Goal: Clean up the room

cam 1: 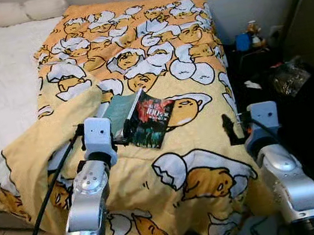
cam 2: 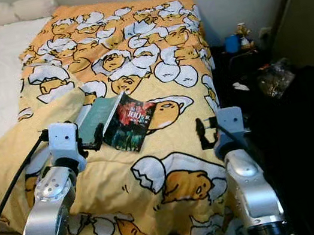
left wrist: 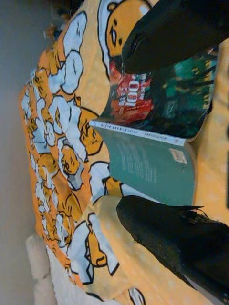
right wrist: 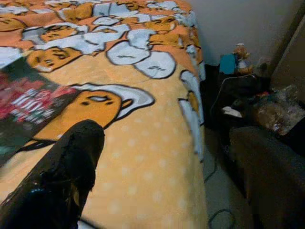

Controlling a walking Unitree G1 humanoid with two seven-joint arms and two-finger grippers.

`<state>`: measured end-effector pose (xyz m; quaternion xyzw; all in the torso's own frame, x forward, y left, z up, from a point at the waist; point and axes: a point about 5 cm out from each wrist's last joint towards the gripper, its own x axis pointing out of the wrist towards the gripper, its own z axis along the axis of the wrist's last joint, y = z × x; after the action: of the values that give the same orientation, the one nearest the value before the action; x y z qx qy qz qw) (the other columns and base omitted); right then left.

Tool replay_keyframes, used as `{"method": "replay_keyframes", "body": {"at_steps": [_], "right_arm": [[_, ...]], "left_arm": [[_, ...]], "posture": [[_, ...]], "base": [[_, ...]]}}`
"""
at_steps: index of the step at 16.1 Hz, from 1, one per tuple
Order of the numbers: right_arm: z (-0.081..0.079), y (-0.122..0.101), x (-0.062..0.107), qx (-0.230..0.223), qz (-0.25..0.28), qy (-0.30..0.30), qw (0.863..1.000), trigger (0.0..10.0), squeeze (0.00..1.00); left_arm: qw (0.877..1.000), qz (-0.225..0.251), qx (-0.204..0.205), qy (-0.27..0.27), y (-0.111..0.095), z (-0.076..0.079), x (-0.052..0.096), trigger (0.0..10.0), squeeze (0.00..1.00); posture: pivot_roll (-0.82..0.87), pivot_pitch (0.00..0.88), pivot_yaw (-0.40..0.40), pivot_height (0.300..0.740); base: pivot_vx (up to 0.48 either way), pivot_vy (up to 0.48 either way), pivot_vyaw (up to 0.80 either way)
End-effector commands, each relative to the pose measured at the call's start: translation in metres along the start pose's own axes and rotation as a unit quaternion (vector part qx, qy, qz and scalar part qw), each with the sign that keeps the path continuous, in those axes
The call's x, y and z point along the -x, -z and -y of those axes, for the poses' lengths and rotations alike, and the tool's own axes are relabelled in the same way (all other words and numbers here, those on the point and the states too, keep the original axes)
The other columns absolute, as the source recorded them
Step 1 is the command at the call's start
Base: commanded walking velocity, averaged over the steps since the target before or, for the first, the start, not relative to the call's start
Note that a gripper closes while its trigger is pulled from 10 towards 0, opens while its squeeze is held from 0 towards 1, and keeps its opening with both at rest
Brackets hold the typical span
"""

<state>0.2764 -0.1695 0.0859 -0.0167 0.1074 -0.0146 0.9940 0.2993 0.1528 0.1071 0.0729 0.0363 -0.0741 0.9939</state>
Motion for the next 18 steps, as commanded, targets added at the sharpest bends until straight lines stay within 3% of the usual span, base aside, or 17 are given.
{"method": "replay_keyframes", "body": {"at_steps": [1,18], "right_arm": [[-0.0054,-0.0016,0.0014,0.0,0.002,-0.008,1.0,10.0,0.0],[-0.0103,-0.0001,0.004,0.002,-0.008,-0.027,1.0,10.0,0.0]], "left_arm": [[1.0,0.002,0.0,-0.001,-0.0019,-0.0062,0.0006,10.0,0.18],[1.0,-0.006,-0.018,0.016,-0.0008,-0.0122,-0.0009,10.0,0.17]], "posture": [[-0.09,0.0,0.042,0.74],[-0.09,0.0,0.044,0.74]], "base": [[0.319,0.0,0.0],[0.338,0.0,-0.05]]}}
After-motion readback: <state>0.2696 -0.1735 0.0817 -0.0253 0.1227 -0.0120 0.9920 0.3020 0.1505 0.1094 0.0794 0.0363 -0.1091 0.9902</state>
